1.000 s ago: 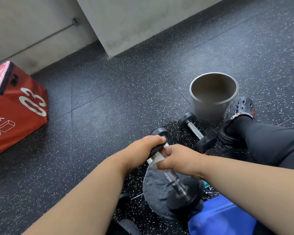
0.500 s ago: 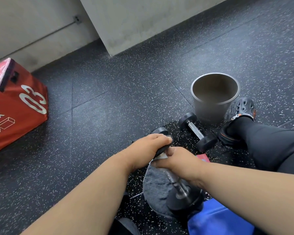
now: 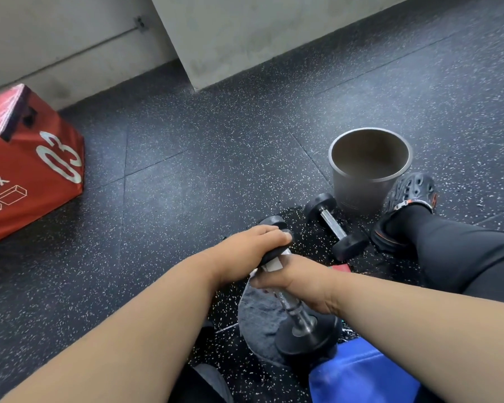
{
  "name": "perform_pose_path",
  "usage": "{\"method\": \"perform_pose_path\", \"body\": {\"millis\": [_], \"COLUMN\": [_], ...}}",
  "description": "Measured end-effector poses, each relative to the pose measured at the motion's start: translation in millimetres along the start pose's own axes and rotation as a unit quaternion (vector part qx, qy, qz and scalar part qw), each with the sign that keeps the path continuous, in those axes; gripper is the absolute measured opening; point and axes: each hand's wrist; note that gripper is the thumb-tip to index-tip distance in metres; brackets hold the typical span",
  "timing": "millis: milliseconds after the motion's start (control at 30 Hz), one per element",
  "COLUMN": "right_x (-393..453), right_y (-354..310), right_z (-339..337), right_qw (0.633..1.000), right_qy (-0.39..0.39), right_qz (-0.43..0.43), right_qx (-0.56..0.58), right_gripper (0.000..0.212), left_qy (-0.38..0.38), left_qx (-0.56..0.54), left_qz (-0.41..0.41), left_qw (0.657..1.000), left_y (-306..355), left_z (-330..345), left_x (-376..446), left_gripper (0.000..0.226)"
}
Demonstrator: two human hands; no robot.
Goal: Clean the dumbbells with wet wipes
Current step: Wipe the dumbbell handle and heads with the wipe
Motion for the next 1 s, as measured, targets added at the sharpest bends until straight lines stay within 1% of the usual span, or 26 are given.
{"method": "perform_pose_path", "body": {"millis": [67,100,133,167,200,267,300,367,400,433,500,533,600,667,733,800,900,933,1000], "right_x": [-2.5,-3.0,-2.8,-3.4,-3.4,-4.3,-5.6,-9.0,-10.1,-11.4,-12.1,-12.7,-13.0,-12.6,-14.6,-16.2,-19.5,-20.7,-22.4], "right_y": [-2.7,-3.3,-2.5,-4.1,-5.9,-5.8,-6.6,-7.0,-5.7,-5.4,-4.7,-5.1,-3.7,0.7,0.9,-0.1,-5.6,-6.8,-9.0], "right_z": [-0.7,-2.0,-4.2,-5.6,-6.3,-10.2,-12.0,-14.9,-16.1,-16.6,-14.2,-10.4,-0.8,6.0,9.5,7.8,0.2,-4.4,-14.1], "right_qw": [1.0,1.0,0.999,0.998,0.996,0.994,0.995,0.998,0.998,0.996,0.981,0.973,0.958,0.95,0.945,0.945,0.958,0.963,0.962], "right_qy": [0.009,0.015,0.023,0.036,0.051,0.087,0.089,0.059,0.045,0.037,0.05,0.062,0.098,0.128,0.138,0.126,0.073,0.054,0.025], "right_qz": [0.003,0.01,0.022,0.041,0.058,0.06,0.046,0.018,0.001,-0.015,-0.043,-0.056,-0.078,-0.084,-0.085,-0.082,-0.054,-0.032,0.004], "right_qx": [0.008,0.012,0.017,0.031,0.047,0.034,0.02,-0.006,-0.033,-0.079,-0.185,-0.216,-0.257,-0.274,-0.283,-0.29,-0.274,-0.264,-0.271], "right_gripper": [0.018,0.015,0.011,0.007,0.008,0.023,0.024,0.011,0.009,0.013,0.015,0.015,0.016,0.016,0.02,0.021,0.019,0.018,0.022], "left_qy": [-0.001,0.003,0.007,0.011,0.015,0.019,0.02,0.024,0.027,0.035,0.058,0.067,0.09,0.1,0.1,0.091,0.102,0.103,0.098], "left_qx": [-0.004,-0.013,-0.023,-0.036,-0.044,-0.049,-0.039,-0.019,-0.019,-0.019,-0.004,0.0,-0.022,-0.03,-0.026,-0.008,0.027,0.036,0.057], "left_qz": [0.012,0.011,0.004,-0.006,-0.017,-0.022,-0.014,-0.001,0.001,-0.004,-0.02,-0.031,-0.067,-0.094,-0.11,-0.117,-0.128,-0.127,-0.118], "left_qw": [1.0,1.0,1.0,0.999,0.999,0.998,0.999,1.0,0.999,0.999,0.998,0.997,0.993,0.99,0.989,0.989,0.986,0.986,0.987], "left_y": [-0.5,-0.9,-0.6,-1.5,-2.3,-3.6,-3.0,0.5,2.7,4.9,8.7,9.1,9.9,12.2,13.8,15.5,15.9,16.8,19.2], "left_z": [0.3,0.4,0.4,0.8,1.4,3.3,4.1,6.3,7.3,8.7,12.5,14.2,18.1,21.6,25.0,28.9,30.7,31.1,31.2], "left_x": [0.3,0.1,-1.2,-1.8,-1.4,-0.9,-2.0,-6.6,-8.5,-10.9,-14.4,-13.9,-13.5,-13.9,-15.1,-14.7,-11.7,-10.9,-12.4], "left_gripper": [0.045,0.056,0.061,0.06,0.058,0.056,0.054,0.048,0.049,0.05,0.045,0.042,0.043,0.041,0.048,0.059,0.074,0.075,0.068]}}
Point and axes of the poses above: each hand's wrist, its own x-axis towards the middle knuckle, its own z-axis out of the palm, y = z × x, and after that the axes turned 10 degrees about -z, right-handed
